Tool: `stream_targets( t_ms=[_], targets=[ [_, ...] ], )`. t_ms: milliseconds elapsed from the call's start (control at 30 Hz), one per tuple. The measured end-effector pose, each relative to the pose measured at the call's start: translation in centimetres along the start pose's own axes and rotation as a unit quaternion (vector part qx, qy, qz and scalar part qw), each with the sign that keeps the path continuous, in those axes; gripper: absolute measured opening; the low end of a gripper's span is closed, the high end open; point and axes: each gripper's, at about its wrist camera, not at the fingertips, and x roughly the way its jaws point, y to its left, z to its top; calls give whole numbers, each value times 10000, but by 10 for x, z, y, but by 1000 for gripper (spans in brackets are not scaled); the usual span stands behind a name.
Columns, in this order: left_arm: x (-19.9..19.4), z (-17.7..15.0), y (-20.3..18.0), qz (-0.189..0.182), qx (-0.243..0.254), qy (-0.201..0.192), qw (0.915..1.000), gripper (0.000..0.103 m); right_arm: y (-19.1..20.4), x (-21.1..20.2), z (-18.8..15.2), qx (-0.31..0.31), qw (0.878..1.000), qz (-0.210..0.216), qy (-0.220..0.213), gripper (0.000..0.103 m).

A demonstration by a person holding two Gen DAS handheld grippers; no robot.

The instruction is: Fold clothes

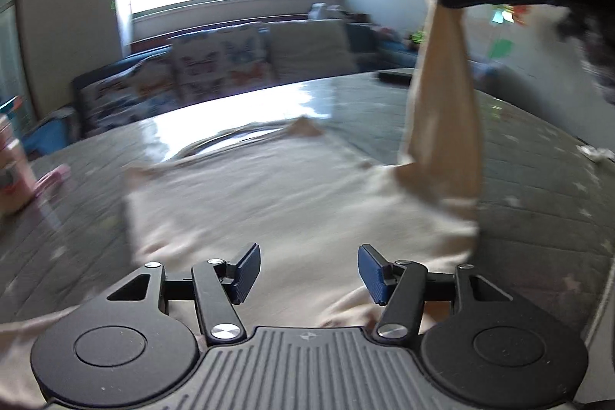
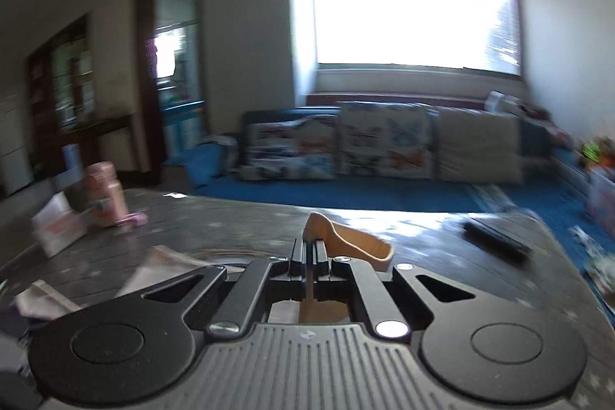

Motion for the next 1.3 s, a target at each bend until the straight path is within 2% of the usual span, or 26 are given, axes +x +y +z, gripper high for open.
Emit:
stream_targets(
  t_ms=[200, 400, 567, 633, 767, 900, 1000, 1167, 1233, 1300],
  targets=[
    [-23, -20, 37, 387, -505, -9, 9980, 60, 66, 16, 1, -588, 9940, 906, 186, 2],
    [-28, -30, 45, 490, -668, 40, 9966, 60, 119, 37, -16, -955, 9799, 1658, 562, 3],
    [-30, -33, 47, 528, -720, 42, 9960, 60, 137, 37, -31, -1110, 9698, 1995, 858, 7],
    [-30, -33, 48, 529, -728, 34, 9959, 60, 130, 32, -34, -1150, 9688, 1977, 955, 9],
    [-28, -29, 47, 478, -684, 11, 9965, 60, 108, 30, -47, -1205, 9679, 1767, 1324, 20],
    [-17, -21, 41, 378, -625, 27, 9973, 59, 87, 35, -69, -1183, 9679, 1383, 1732, 20],
    [-4, -16, 40, 375, -649, 117, 9971, 57, 70, 37, -78, -1005, 9709, 1162, 1836, 20],
    [13, -17, 40, 318, -725, 327, 9963, 41, 48, 54, -82, -762, 9758, 916, 1835, 20],
    [14, -18, 39, 315, -727, 365, 9962, 13, 42, 68, -84, -708, 9764, 854, 1852, 20],
    [11, -18, 39, 314, -740, 360, 9961, 6, 38, 78, -85, -684, 9765, 839, 1866, 20]
  ],
)
